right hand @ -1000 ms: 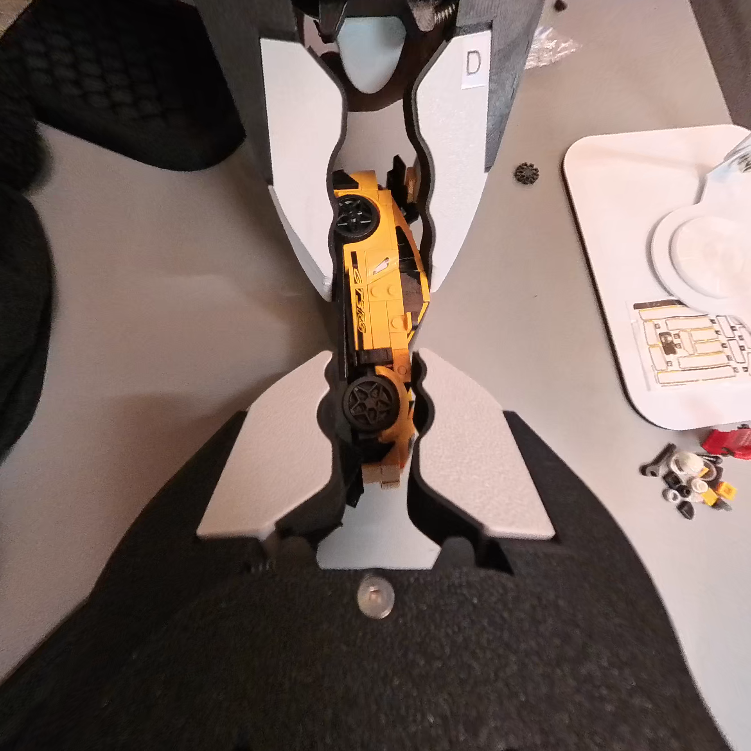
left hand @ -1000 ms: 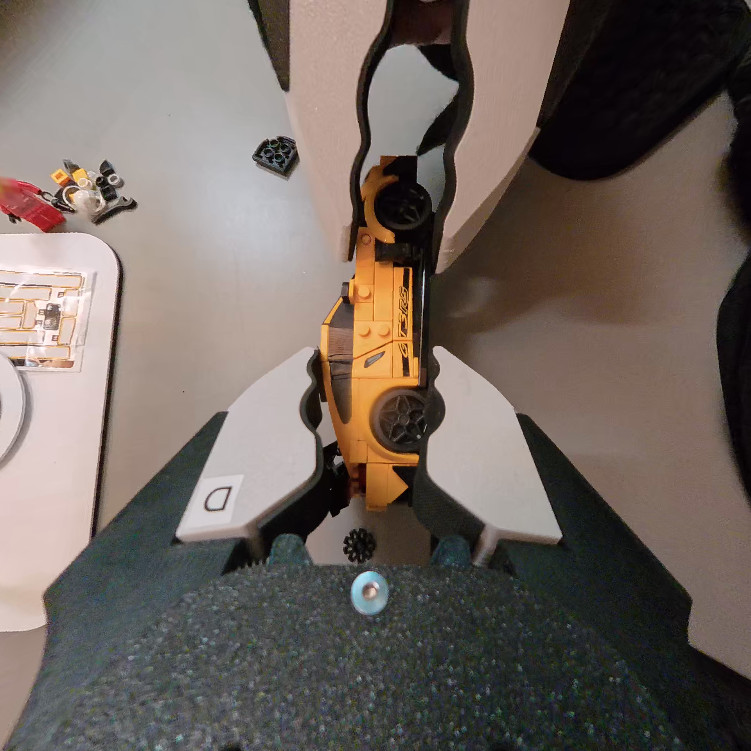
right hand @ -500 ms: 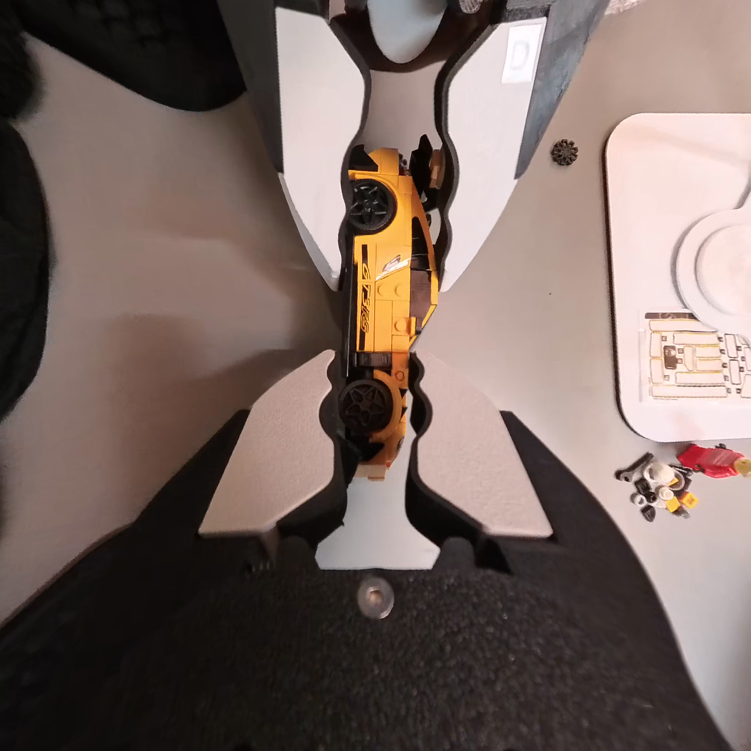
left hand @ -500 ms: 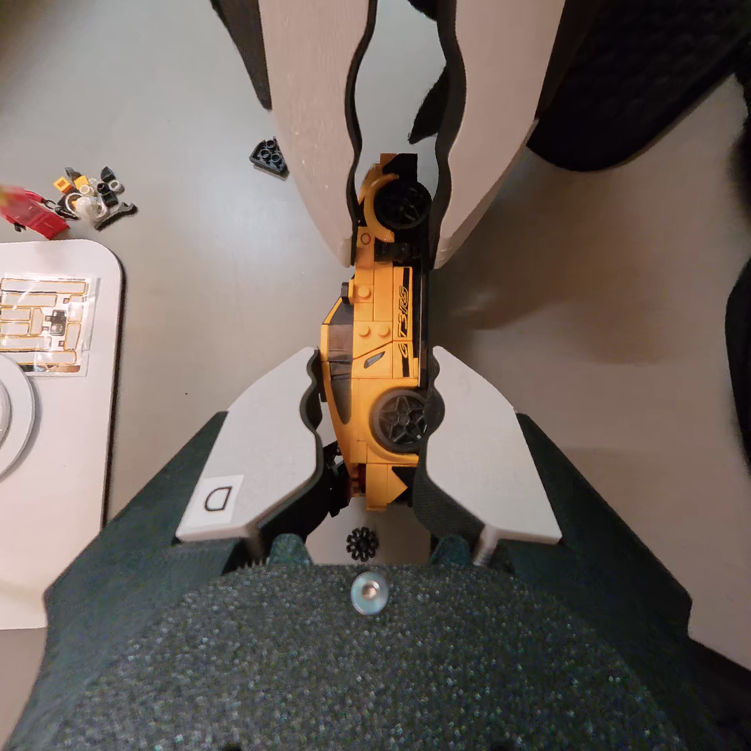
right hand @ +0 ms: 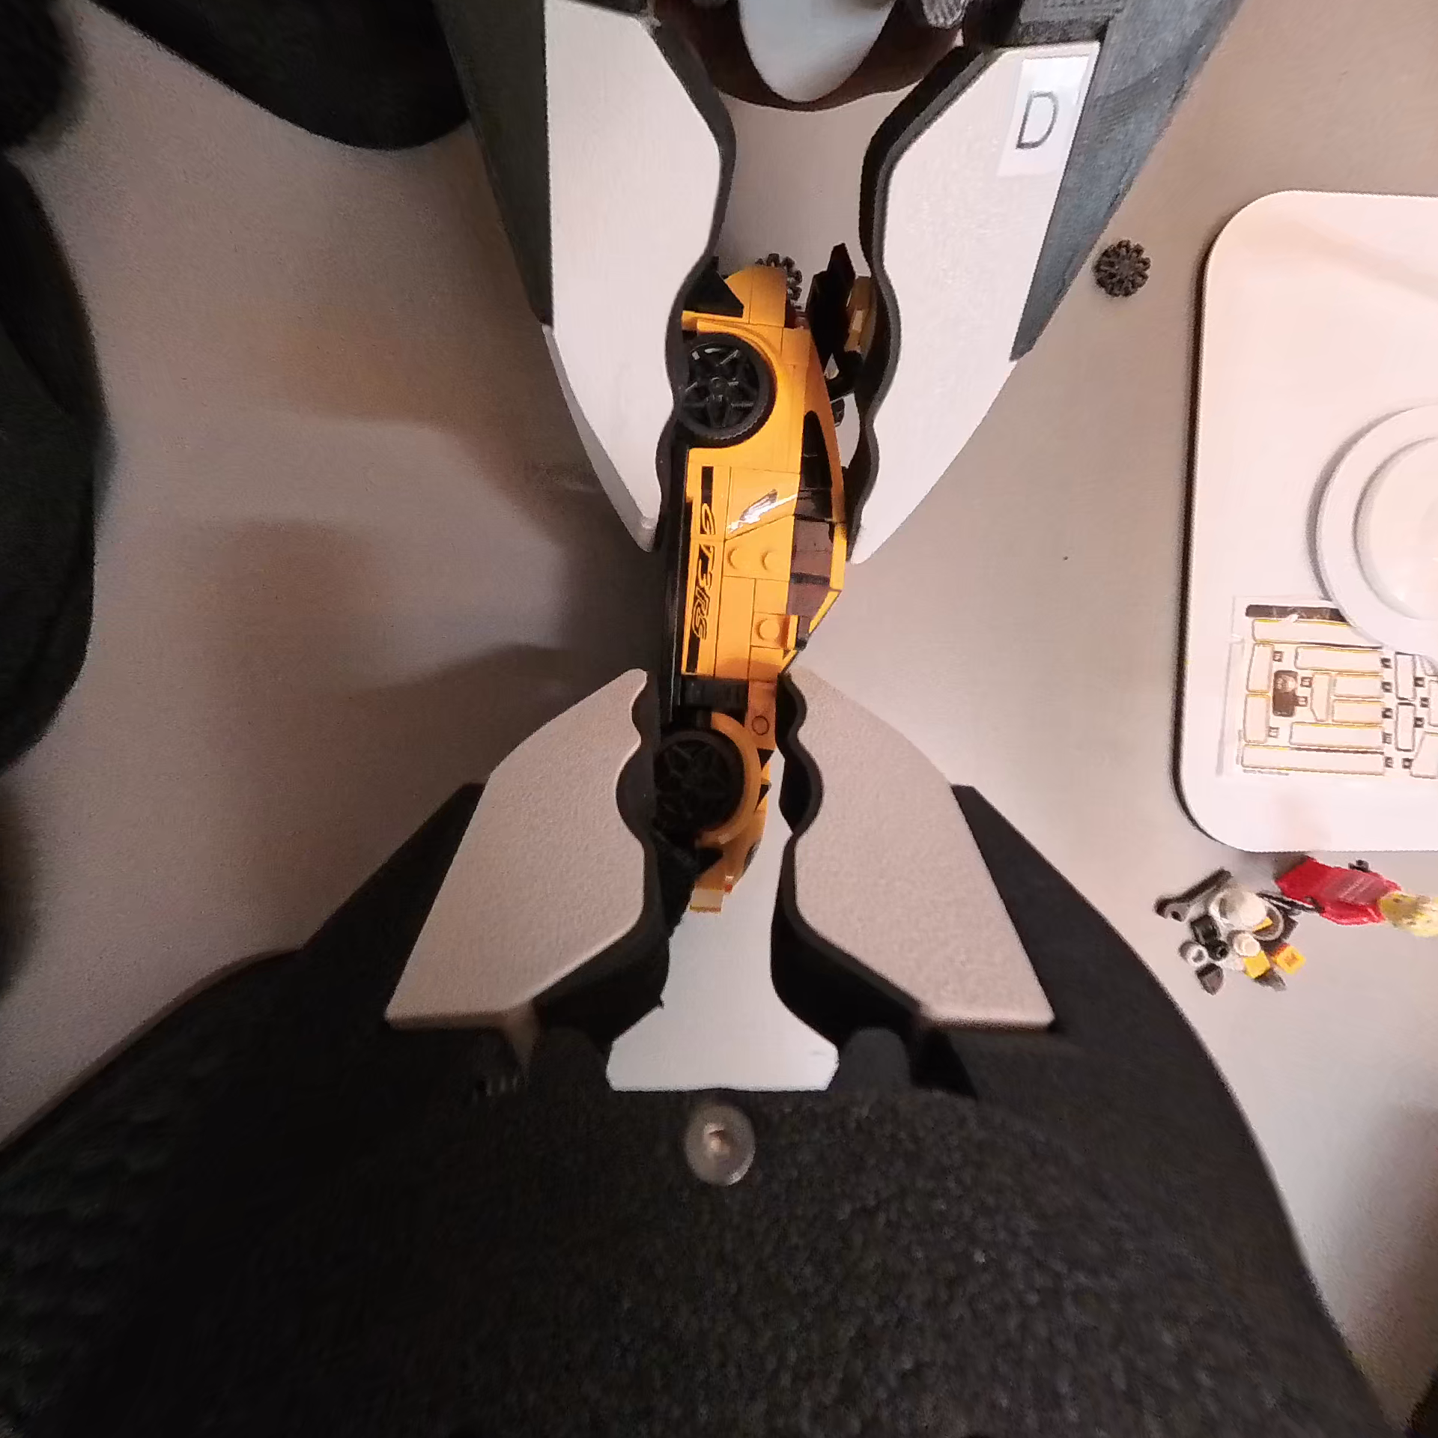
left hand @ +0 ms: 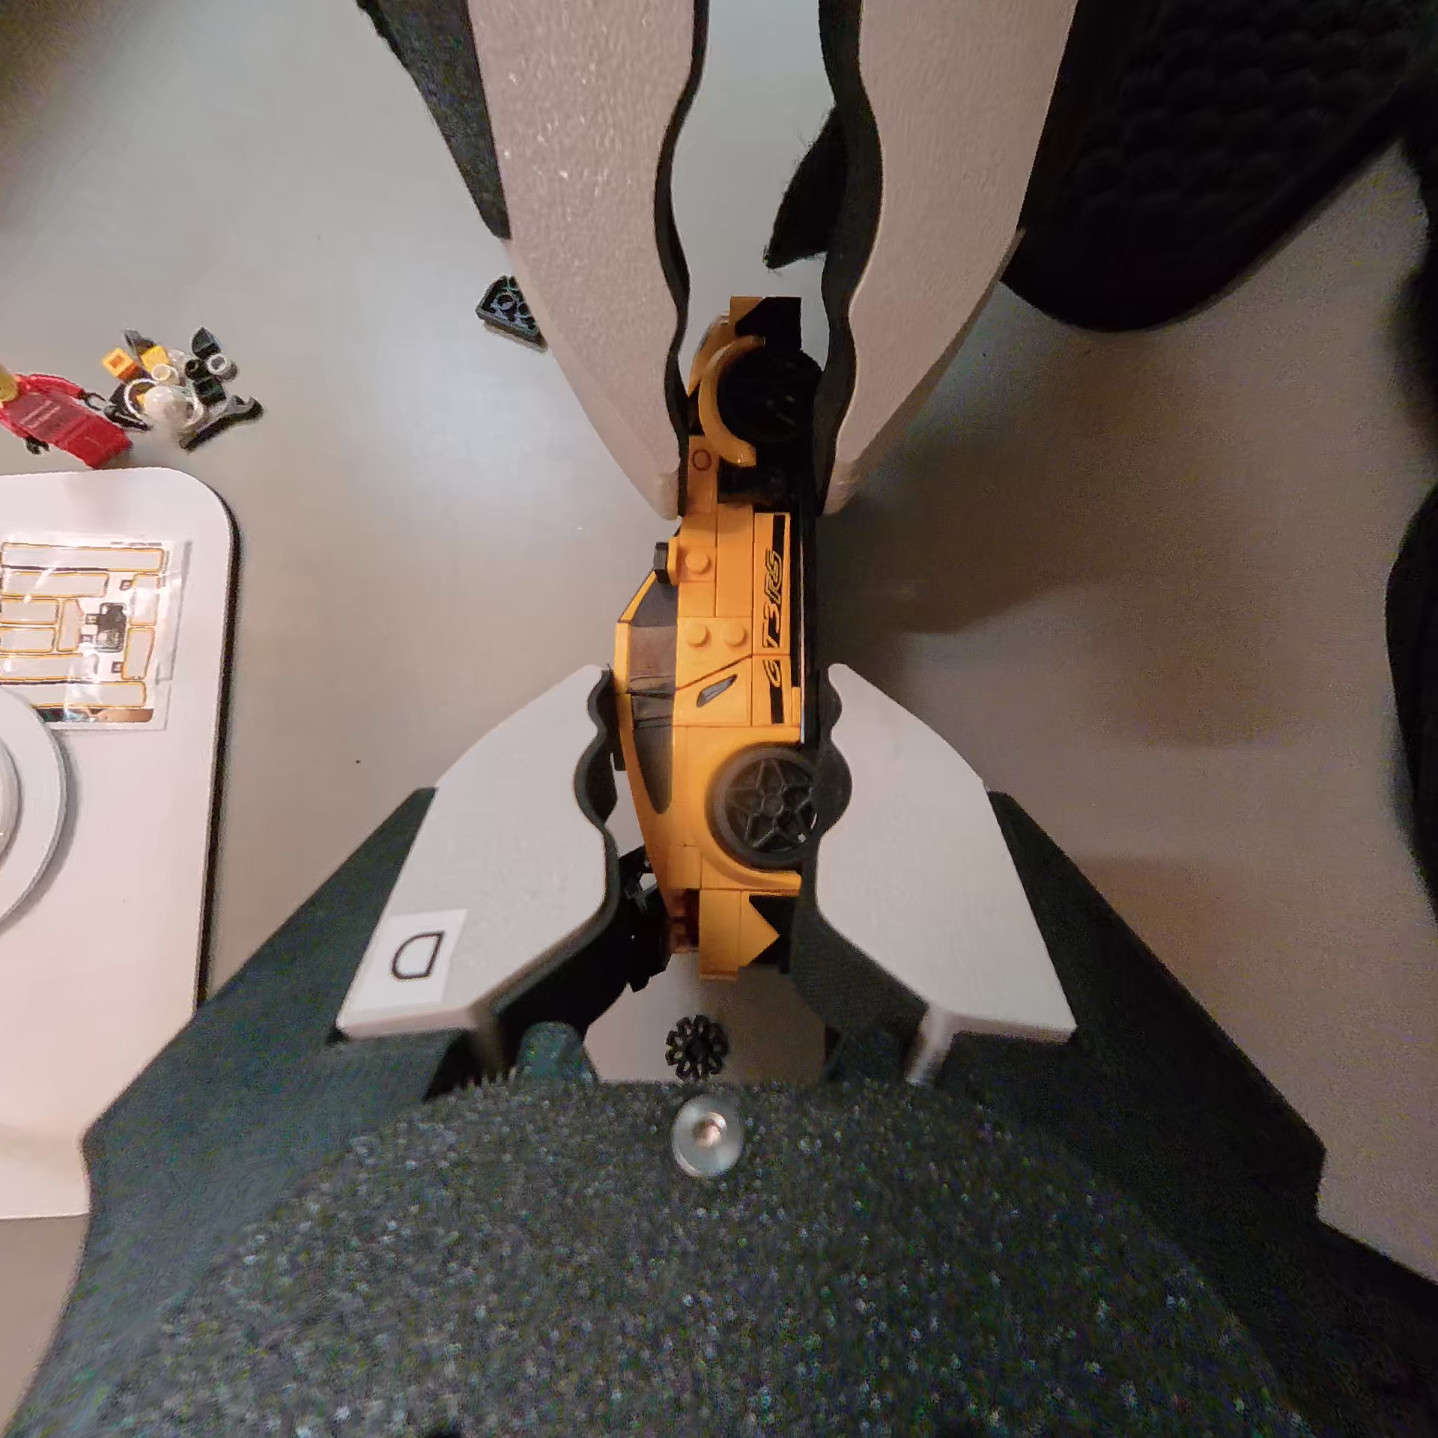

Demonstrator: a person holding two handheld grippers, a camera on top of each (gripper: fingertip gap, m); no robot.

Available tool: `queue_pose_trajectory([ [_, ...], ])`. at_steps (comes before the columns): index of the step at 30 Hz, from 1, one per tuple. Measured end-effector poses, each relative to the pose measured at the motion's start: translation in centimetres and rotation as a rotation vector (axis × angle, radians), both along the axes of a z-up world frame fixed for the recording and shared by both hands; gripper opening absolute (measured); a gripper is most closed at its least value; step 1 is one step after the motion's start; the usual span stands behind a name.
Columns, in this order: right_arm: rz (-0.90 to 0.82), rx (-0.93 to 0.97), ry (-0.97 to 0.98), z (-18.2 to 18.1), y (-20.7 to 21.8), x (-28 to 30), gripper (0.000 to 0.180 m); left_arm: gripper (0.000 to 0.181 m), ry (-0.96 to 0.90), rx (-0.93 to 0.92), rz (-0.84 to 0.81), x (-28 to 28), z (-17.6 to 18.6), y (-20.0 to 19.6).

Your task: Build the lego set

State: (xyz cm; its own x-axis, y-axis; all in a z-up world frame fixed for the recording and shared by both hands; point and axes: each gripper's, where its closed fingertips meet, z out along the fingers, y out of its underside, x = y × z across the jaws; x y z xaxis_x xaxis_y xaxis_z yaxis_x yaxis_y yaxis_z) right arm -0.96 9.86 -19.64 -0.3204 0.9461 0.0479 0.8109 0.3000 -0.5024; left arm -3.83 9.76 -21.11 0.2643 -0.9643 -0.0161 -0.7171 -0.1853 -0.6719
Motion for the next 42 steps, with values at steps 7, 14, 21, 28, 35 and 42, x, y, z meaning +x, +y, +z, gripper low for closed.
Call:
queue_pose_trajectory([
  [7,0.01,0.022,-0.005,-0.04,-0.13,-0.07,0.021,0.048,-0.002,0.007,0.009,-0.08,0.0,0.11],
  [14,0.013,0.038,0.009,0.04,-0.27,-0.1,0.021,0.048,0.0,0.015,0.006,-0.12,0.02,0.07],
  [21,-0.011,-0.027,0.026,0.61,-0.38,-0.26,0.03,0.048,-0.001,0.01,0.007,-0.1,0.02,0.03],
  [28,-0.051,-0.036,-0.012,-0.23,0.22,0.24,0.034,0.048,-0.004,0.009,0.007,-0.08,0.0,0.02],
  [35,-0.05,-0.033,0.0,-0.24,0.23,0.23,0.029,0.048,-0.004,0.006,0.006,-0.09,-0.01,0.01],
  [42,-0.088,-0.044,0.053,0.16,-0.32,0.43,0.044,0.065,-0.033,-0.011,0.014,-0.02,0.4,-0.15],
])
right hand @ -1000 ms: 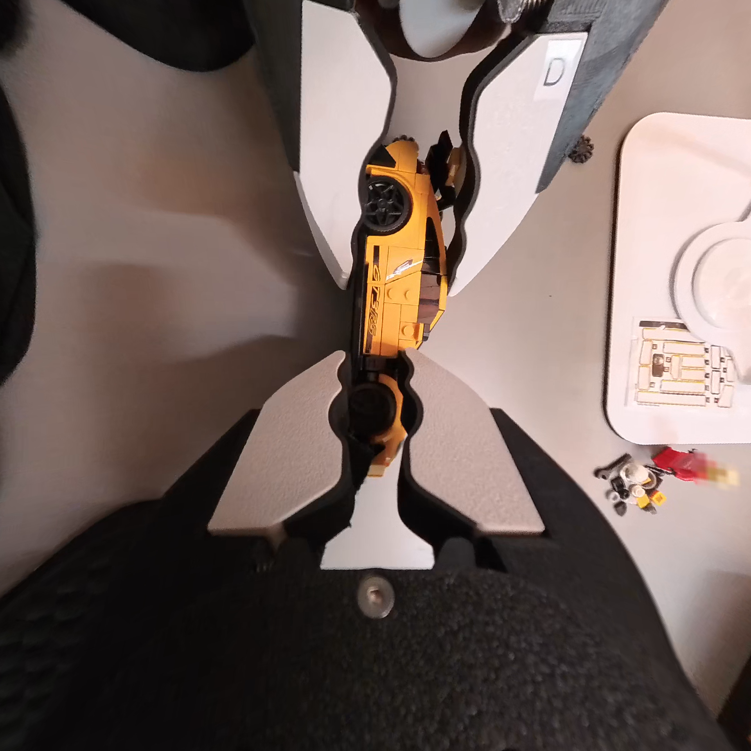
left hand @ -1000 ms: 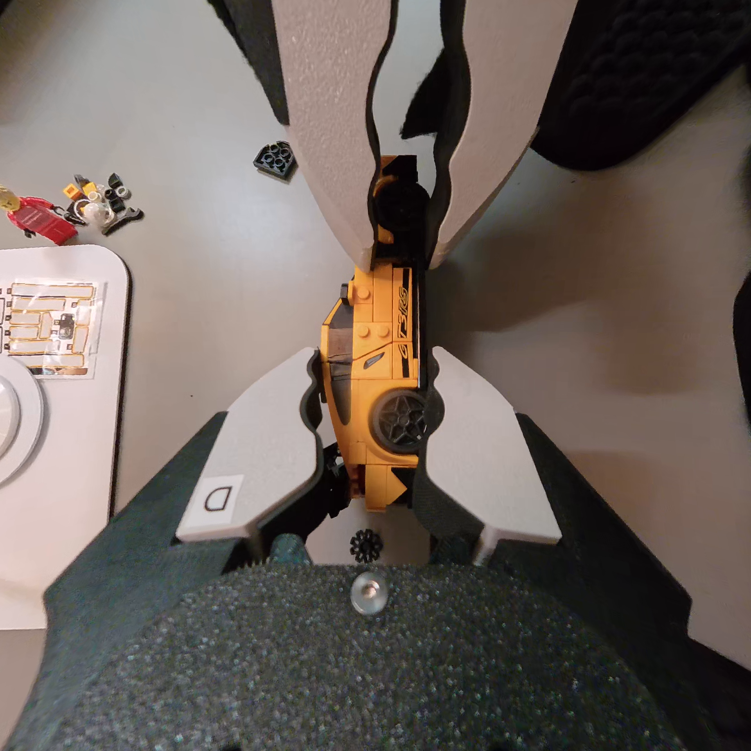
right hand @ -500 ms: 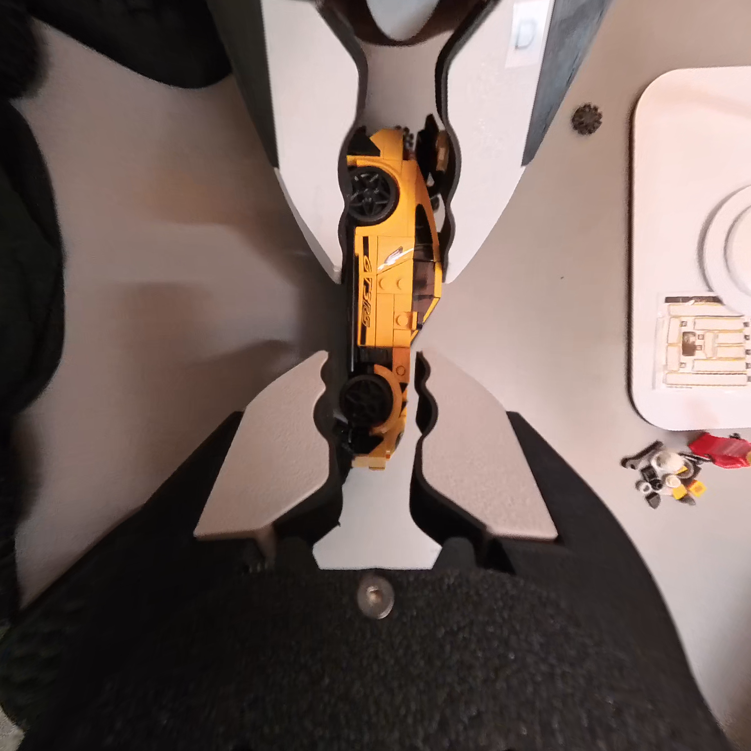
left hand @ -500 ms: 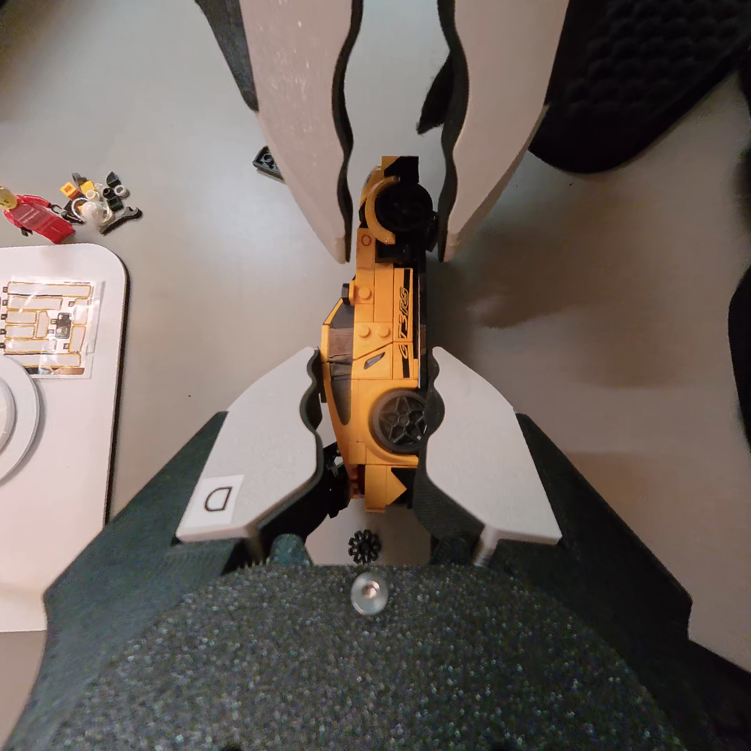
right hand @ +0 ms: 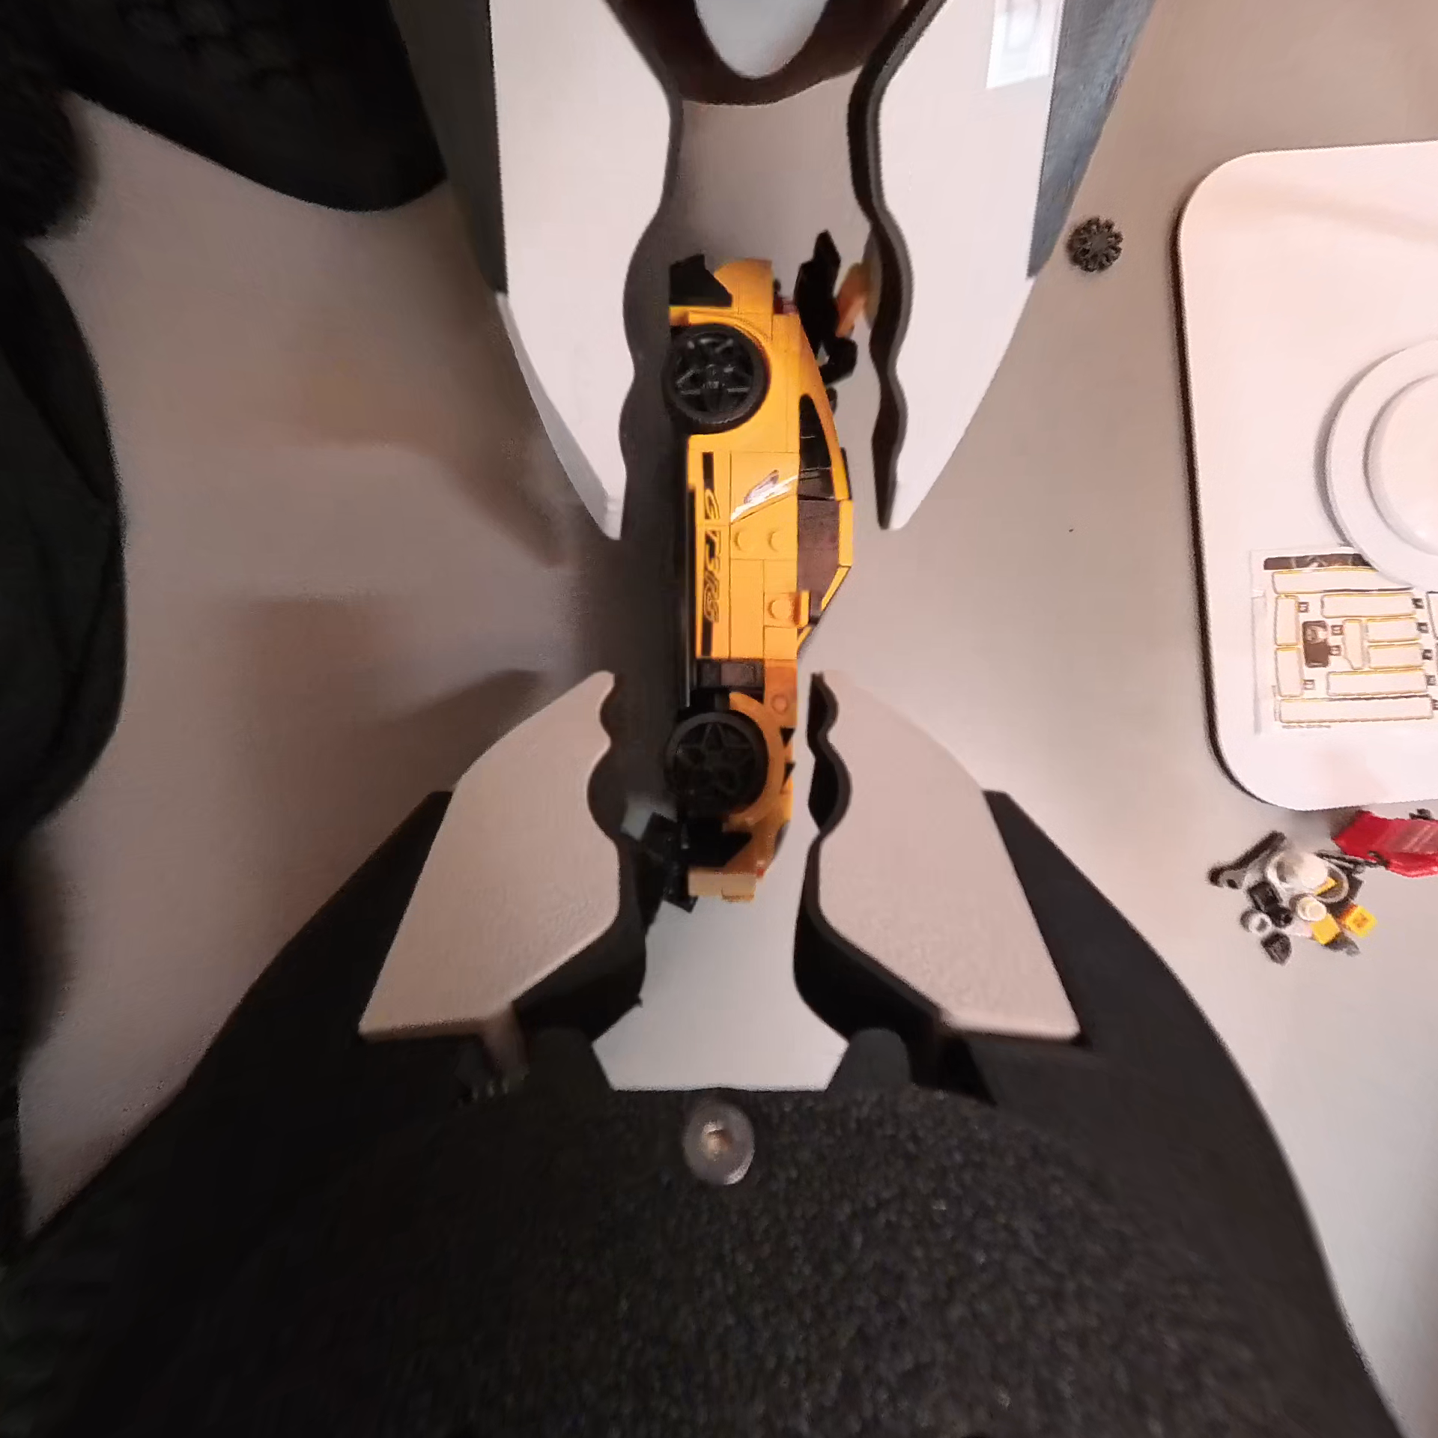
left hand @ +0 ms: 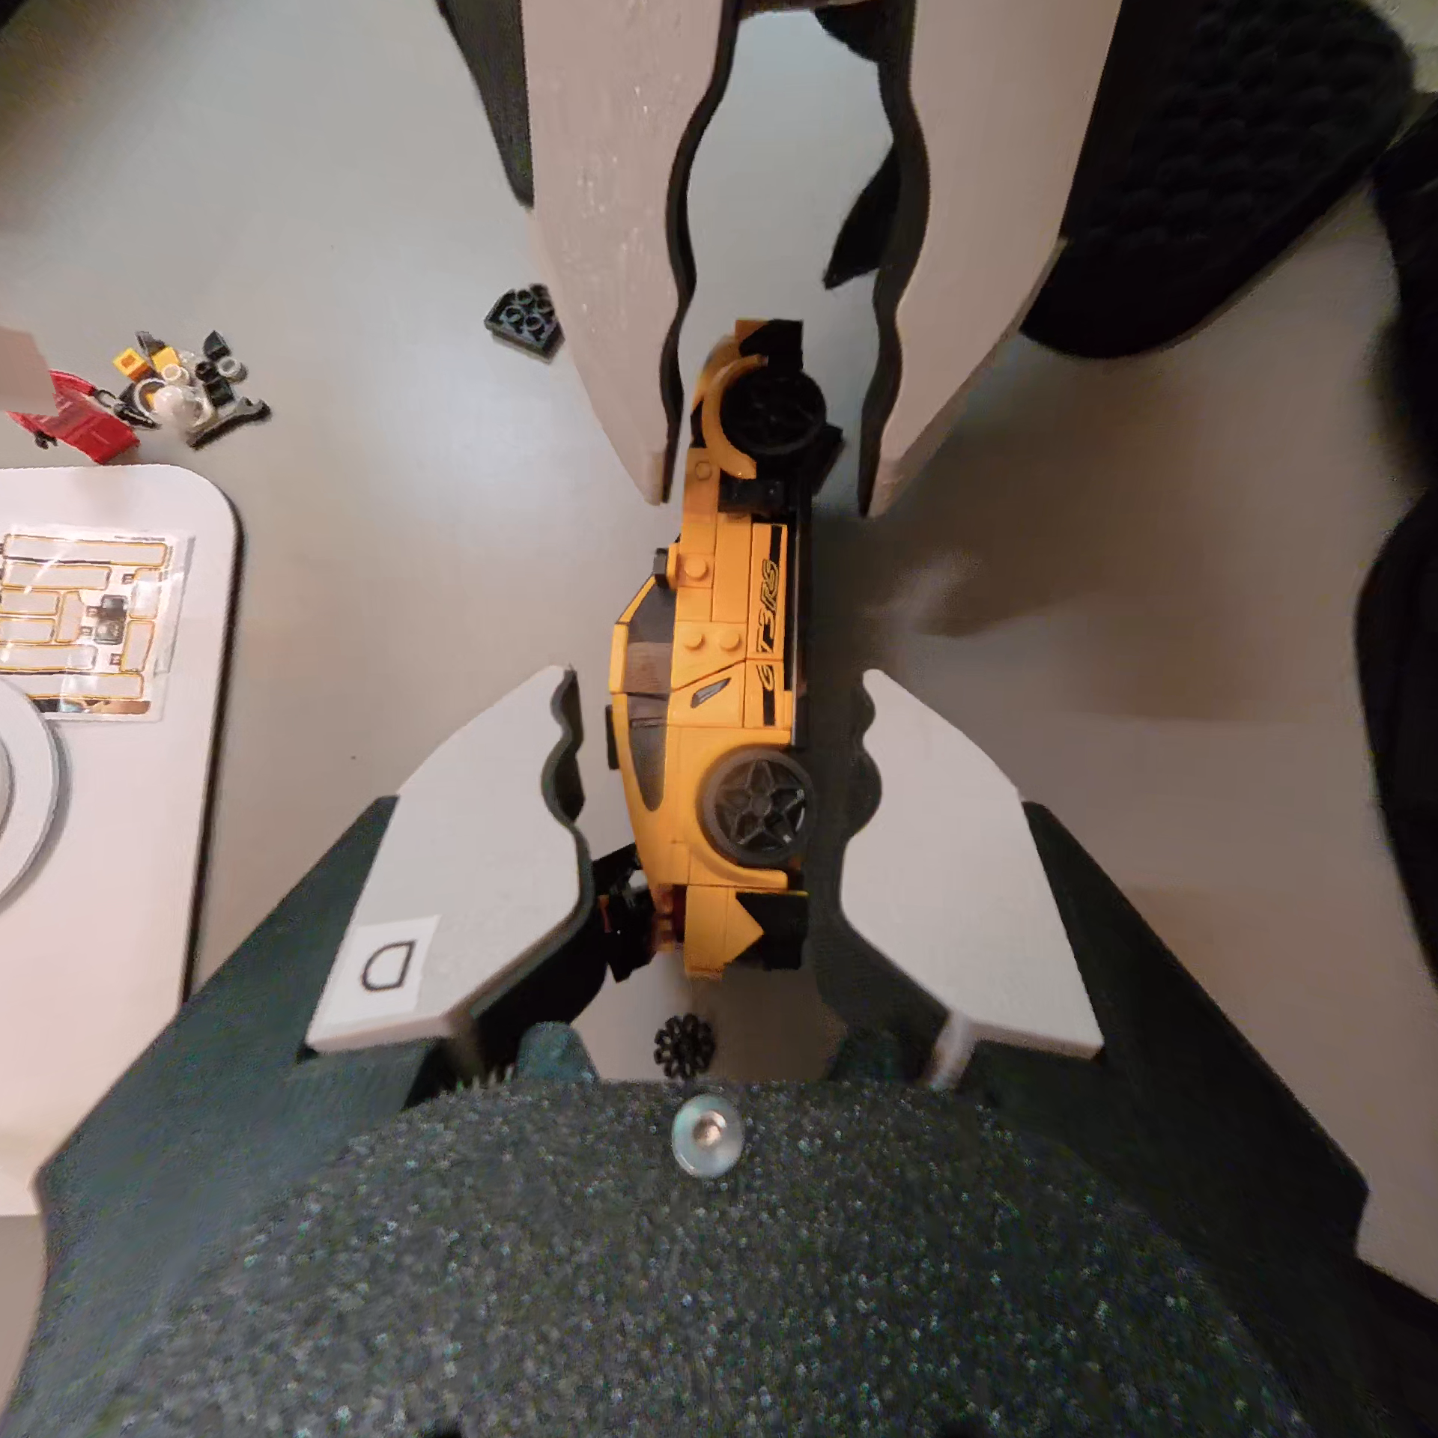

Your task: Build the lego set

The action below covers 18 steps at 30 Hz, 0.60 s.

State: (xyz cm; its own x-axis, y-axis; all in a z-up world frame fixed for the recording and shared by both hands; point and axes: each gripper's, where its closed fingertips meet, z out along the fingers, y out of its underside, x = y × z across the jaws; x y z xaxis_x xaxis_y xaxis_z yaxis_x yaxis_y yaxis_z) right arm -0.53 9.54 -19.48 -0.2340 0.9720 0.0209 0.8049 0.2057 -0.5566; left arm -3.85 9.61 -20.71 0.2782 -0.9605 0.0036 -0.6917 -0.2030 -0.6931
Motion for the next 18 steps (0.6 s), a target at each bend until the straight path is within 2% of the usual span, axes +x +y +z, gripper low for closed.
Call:
queue_pose_trajectory([
  [5,-0.083,0.028,0.066,1.0,0.5,2.4,0.052,0.068,-0.061,0.014,0.048,-1.9,2.0,-0.4],
  [12,-0.14,-0.004,0.143,-0.4,0.9,3.5,0.052,0.069,-0.048,-0.03,0.152,-5.1,0.4,-1.3],
  [18,-0.07,0.064,0.171,0.0,0.9,1.4,0.049,0.067,-0.007,0.003,0.191,-4.8,-0.5,-1.4],
])
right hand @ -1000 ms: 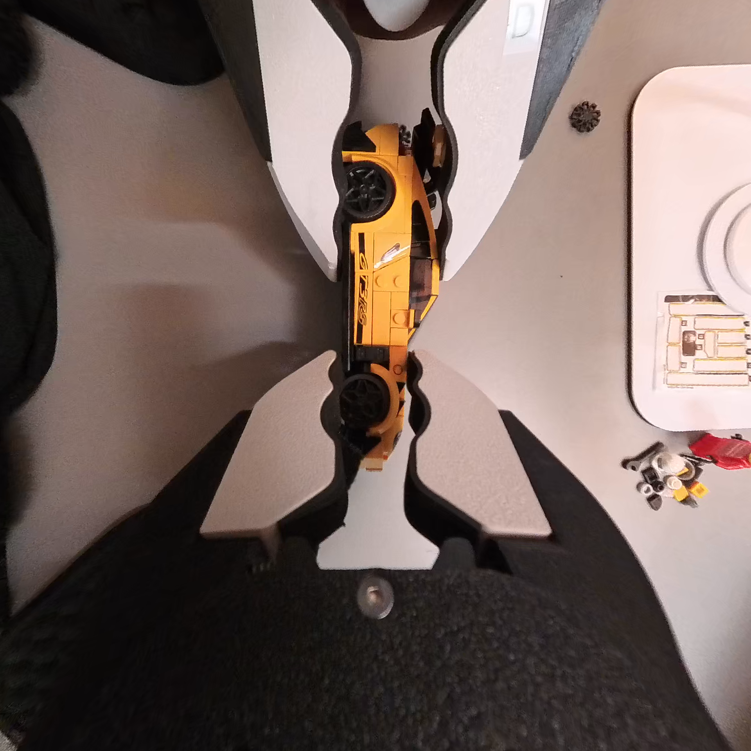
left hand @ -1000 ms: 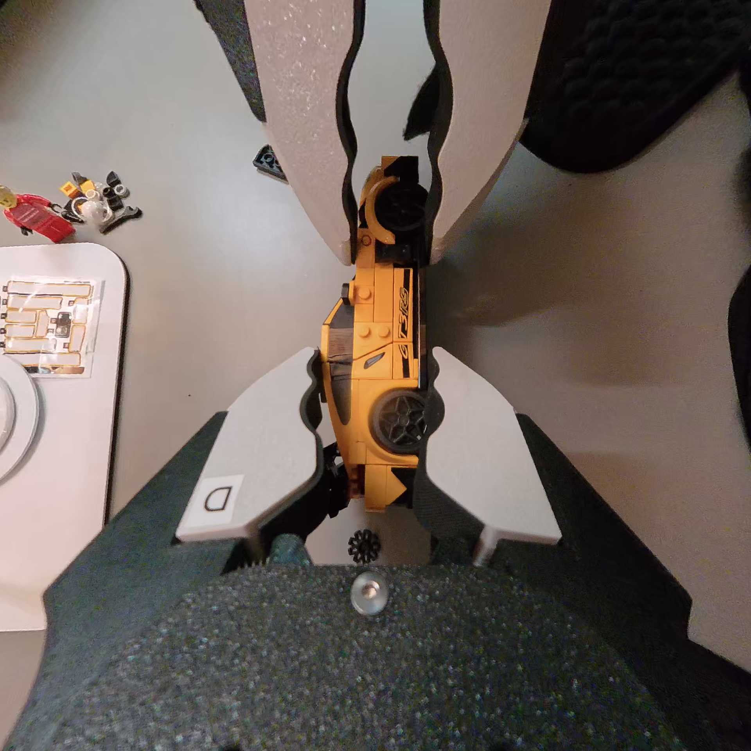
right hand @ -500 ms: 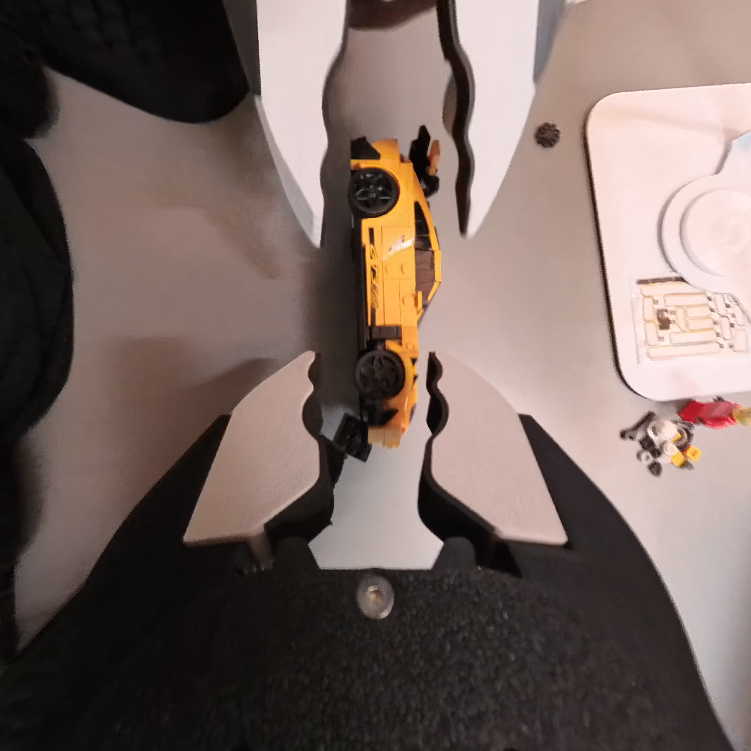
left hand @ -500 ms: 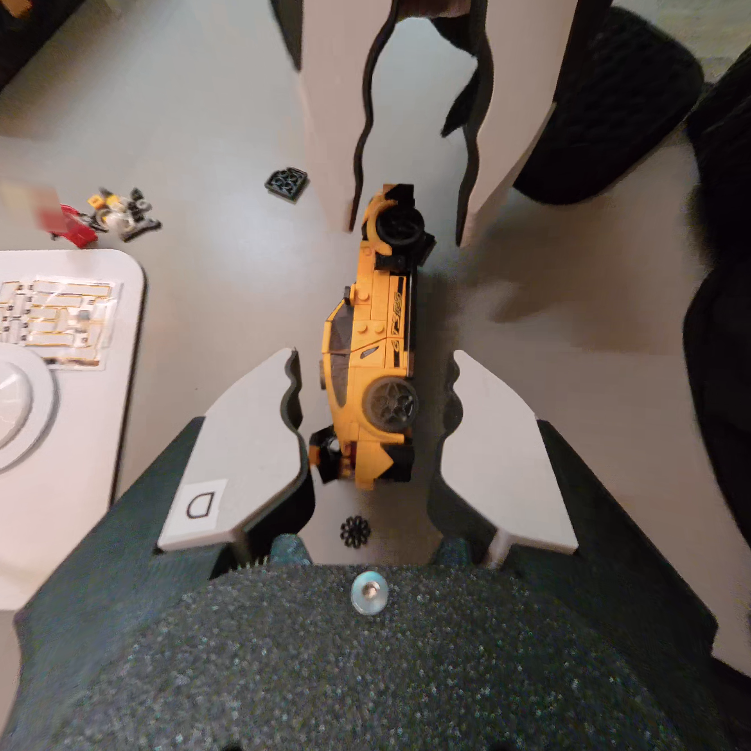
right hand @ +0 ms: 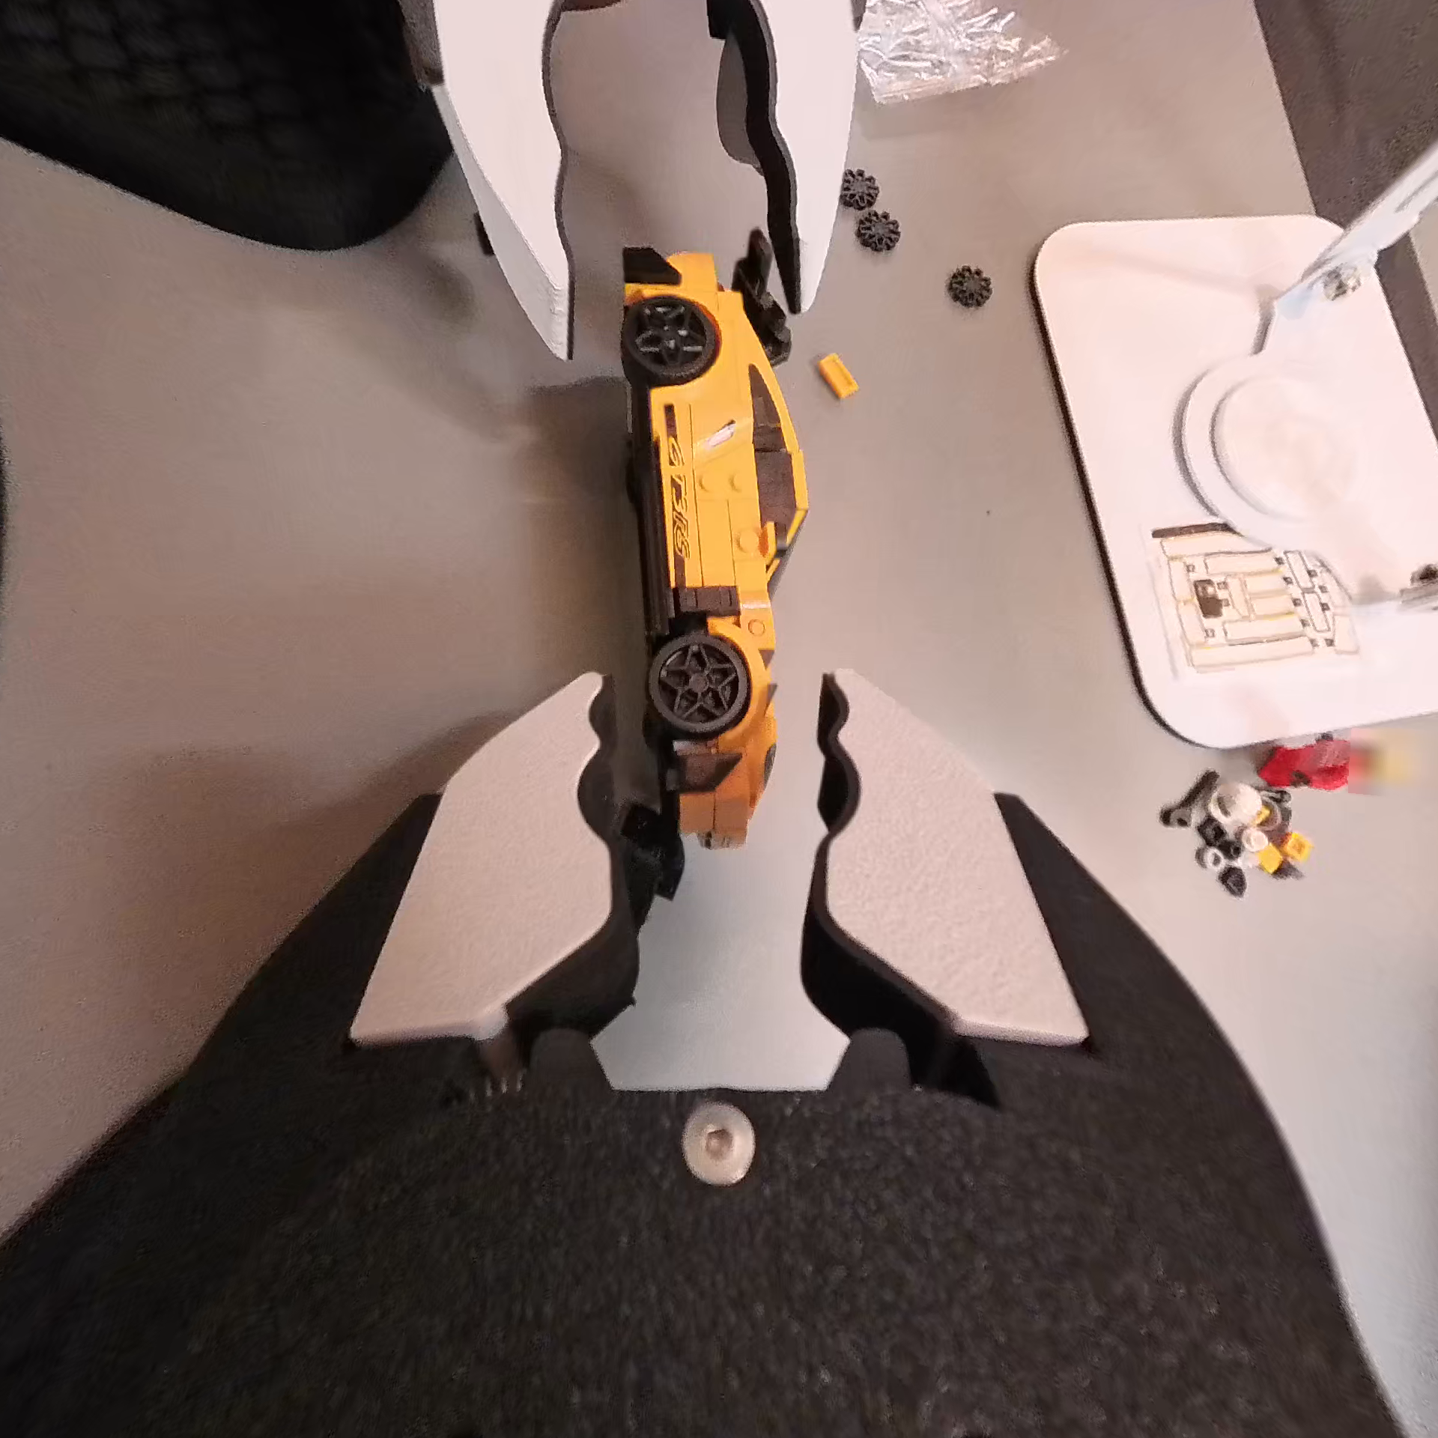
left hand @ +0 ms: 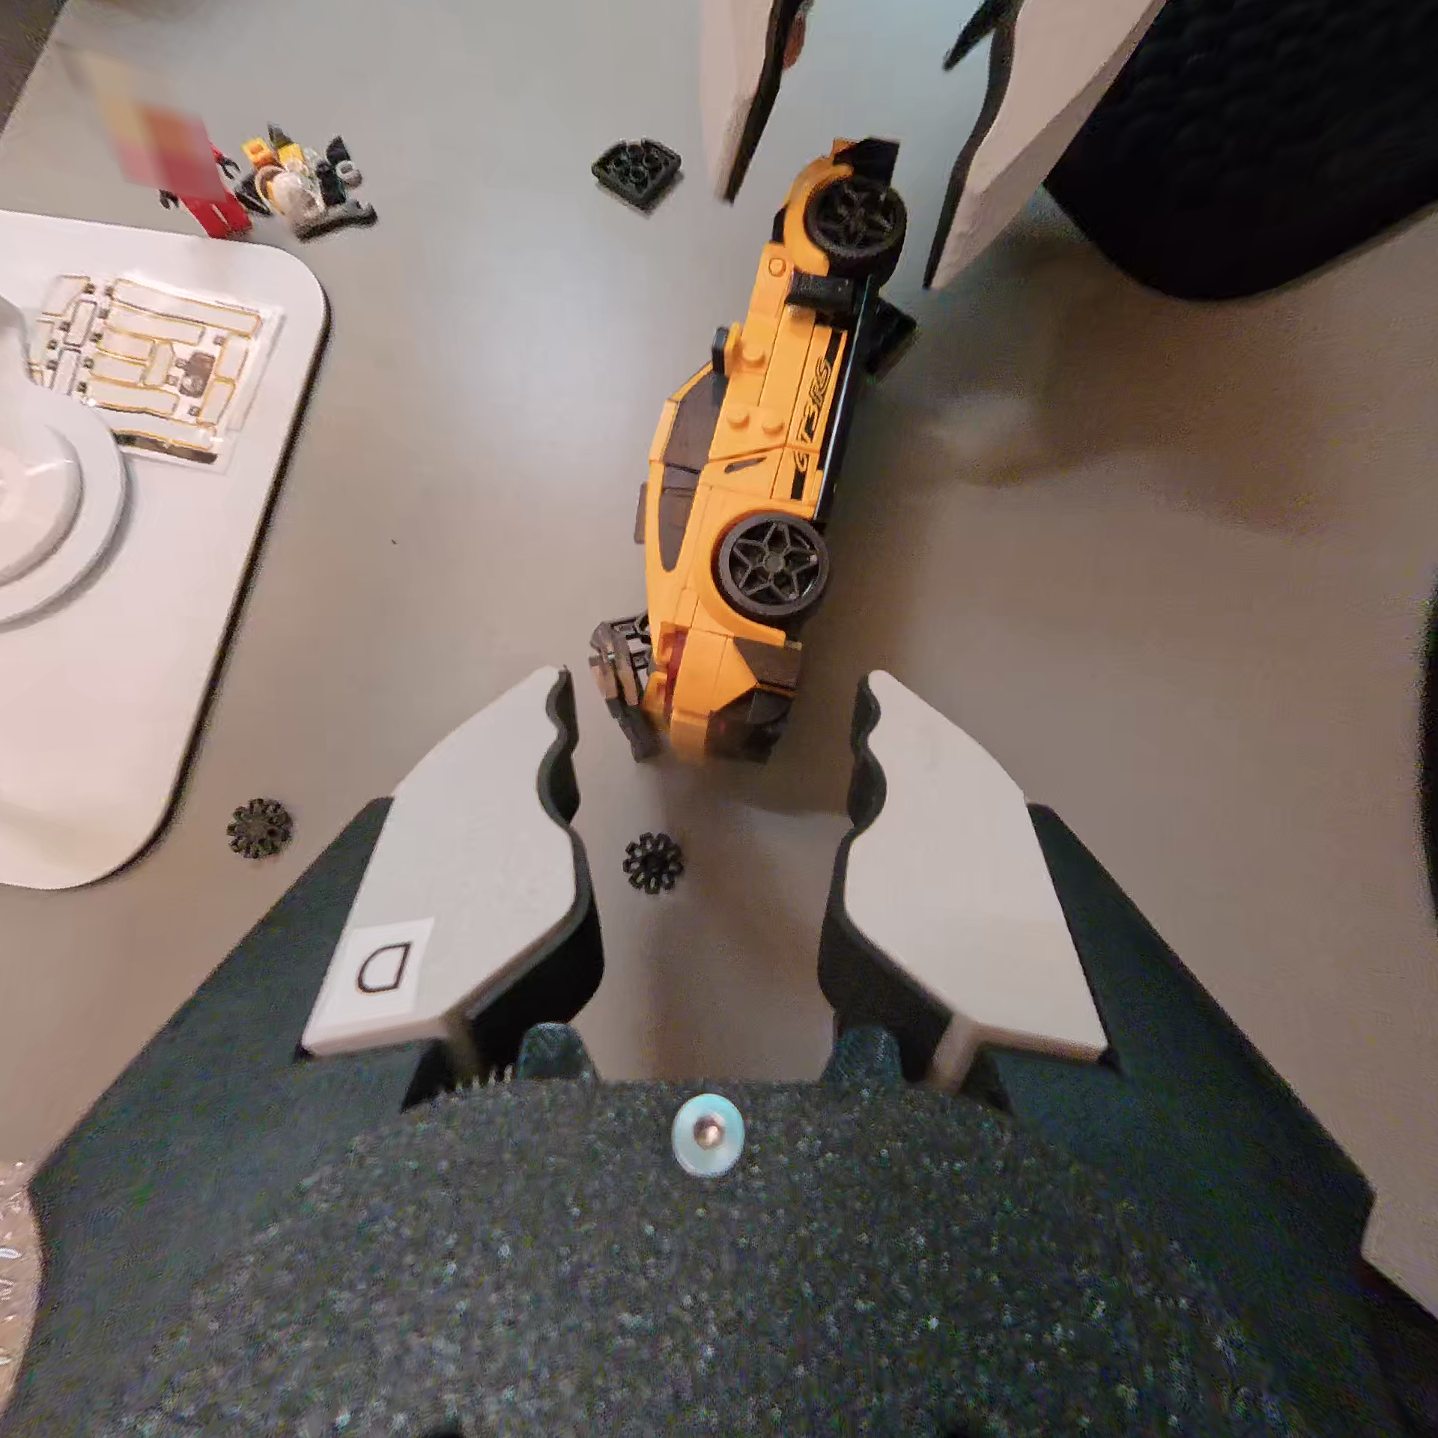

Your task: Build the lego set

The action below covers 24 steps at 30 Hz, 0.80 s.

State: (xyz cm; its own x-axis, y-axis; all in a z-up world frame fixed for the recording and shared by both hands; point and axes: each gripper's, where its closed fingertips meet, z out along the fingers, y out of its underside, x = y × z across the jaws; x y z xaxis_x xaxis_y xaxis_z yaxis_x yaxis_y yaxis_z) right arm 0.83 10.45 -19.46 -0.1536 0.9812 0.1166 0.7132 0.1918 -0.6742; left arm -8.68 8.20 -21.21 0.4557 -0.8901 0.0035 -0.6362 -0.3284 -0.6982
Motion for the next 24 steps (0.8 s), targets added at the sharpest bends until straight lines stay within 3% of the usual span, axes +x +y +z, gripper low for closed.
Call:
queue_pose_trajectory([
  [11,0.007,-0.051,-0.059,-0.9,0.0,0.0,0.049,0.065,-0.072,-0.004,0.065,-2.1,1.0,0.7],
  [14,0.021,-0.038,-0.05,-1.2,-0.1,-0.2,0.033,0.063,-0.053,-0.005,0.053,-2.6,0.0,0.6],
  [20,-0.001,0.121,-0.006,-1.0,-0.5,-0.1,0.032,0.06,-0.097,-0.004,0.095,-4.2,0.2,0.9],
  [24,-0.039,0.337,0.053,-0.8,-1.1,0.0,0.033,0.06,-0.124,-0.017,0.083,-4.0,0.3,0.4],
])
